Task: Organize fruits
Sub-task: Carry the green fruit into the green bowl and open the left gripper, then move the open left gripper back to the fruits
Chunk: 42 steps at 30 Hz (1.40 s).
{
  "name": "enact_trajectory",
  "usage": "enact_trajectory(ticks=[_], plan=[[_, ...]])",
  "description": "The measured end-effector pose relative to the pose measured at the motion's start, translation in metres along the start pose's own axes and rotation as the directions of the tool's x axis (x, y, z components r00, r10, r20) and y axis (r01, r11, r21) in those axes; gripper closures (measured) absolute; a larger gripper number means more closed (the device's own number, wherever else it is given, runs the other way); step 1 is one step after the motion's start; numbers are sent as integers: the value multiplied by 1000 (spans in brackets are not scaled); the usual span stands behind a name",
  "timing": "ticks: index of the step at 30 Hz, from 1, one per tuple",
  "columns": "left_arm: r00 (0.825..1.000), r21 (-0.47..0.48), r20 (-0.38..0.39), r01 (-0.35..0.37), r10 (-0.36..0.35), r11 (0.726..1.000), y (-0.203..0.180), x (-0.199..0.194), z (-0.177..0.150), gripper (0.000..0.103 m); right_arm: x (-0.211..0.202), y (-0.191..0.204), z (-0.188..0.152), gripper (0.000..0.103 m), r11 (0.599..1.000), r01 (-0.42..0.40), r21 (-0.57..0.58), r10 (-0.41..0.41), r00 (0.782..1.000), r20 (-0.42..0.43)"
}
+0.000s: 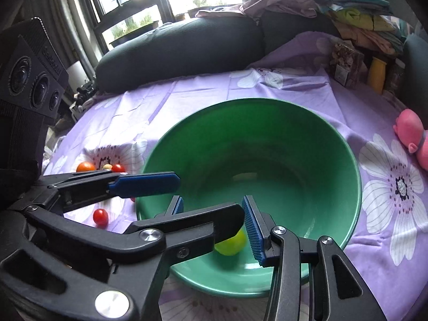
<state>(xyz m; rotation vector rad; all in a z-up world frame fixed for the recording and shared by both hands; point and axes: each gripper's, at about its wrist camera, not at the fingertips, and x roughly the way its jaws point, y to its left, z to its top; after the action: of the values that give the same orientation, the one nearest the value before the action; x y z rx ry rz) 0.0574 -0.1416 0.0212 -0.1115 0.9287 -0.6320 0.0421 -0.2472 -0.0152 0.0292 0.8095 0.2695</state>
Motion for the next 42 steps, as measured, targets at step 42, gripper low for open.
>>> enact_trajectory(ticks=[42], plan=[[918, -314, 119, -327, 379, 891, 148, -159, -136, 4, 6, 133, -33, 49, 942, -211, -261, 181, 974, -136]])
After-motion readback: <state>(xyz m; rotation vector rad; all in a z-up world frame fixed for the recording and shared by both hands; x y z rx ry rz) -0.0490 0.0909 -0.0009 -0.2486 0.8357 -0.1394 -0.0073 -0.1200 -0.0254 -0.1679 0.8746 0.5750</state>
